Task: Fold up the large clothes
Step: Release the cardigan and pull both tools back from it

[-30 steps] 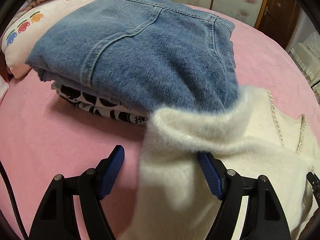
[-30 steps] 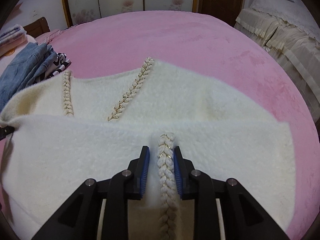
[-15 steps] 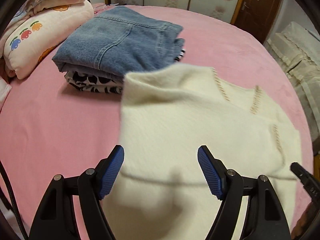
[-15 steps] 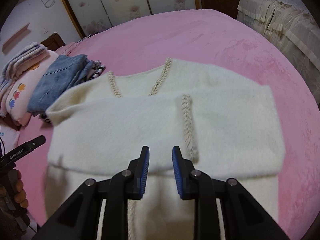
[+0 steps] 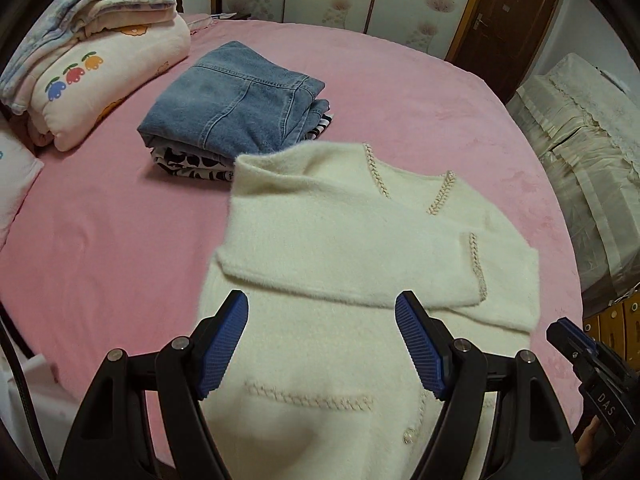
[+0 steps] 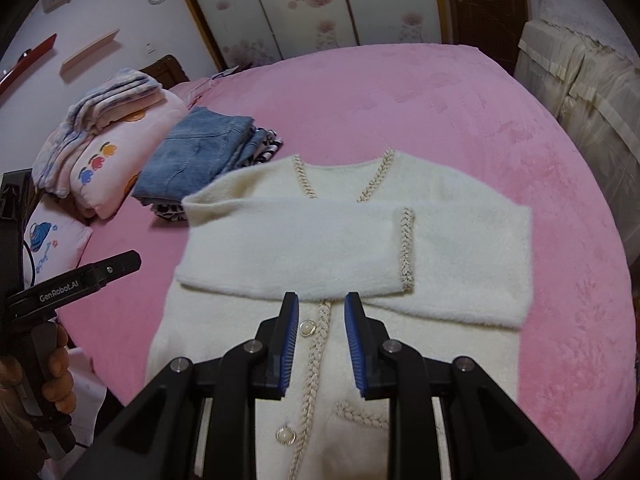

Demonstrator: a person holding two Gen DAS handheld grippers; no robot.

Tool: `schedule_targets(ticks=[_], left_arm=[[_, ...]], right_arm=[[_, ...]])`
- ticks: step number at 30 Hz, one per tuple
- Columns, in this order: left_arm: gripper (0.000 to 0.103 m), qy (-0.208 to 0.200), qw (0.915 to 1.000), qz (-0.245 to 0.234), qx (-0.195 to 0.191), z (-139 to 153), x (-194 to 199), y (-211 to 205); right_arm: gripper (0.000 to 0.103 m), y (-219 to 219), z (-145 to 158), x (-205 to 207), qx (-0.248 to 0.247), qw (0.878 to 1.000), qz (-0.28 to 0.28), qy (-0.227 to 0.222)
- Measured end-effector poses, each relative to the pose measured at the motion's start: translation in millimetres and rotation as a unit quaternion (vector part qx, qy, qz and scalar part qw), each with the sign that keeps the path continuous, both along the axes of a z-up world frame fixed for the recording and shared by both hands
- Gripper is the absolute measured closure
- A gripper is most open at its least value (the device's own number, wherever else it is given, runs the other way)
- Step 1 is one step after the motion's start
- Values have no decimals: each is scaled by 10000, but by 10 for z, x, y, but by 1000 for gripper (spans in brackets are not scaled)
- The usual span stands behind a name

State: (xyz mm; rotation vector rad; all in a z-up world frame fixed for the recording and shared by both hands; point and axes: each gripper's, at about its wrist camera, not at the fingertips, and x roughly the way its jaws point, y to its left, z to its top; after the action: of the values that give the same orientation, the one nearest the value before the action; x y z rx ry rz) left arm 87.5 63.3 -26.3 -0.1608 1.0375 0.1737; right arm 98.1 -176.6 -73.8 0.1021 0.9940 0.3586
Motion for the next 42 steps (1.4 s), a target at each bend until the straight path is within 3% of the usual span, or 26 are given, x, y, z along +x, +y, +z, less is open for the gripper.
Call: schedule_targets(ticks=[8, 13, 17, 25, 29, 36, 42], left_arm=[[28, 128, 9996, 233, -116, 162, -365, -76], [27, 296, 9990, 269, -215, 172, -500, -25], [26, 422, 9986, 93, -292, 107, -572, 46], [26, 662, 9968, -284, -357, -150, -858, 234], [26, 668, 9965, -395, -312, -273, -1058, 329], [26, 1161, 9908, -580, -373, -746, -1453, 515], [26, 1421, 9870, -648, -370, -1239, -1774, 695]], right_arm=[[79, -97, 274, -249, -151, 9995, 264, -25], [78, -141, 340, -396, -180, 9998, 93, -9], [71, -100, 318, -546, -243, 9996, -130, 41], [68, 50, 148, -1009, -396, 9977, -509, 187], [58, 64, 20, -1258, -423, 9963, -680, 310], [53, -56, -235, -1648, -567, 9941, -824, 416], [41, -291, -556, -1942, -534, 9912, -1050, 601]])
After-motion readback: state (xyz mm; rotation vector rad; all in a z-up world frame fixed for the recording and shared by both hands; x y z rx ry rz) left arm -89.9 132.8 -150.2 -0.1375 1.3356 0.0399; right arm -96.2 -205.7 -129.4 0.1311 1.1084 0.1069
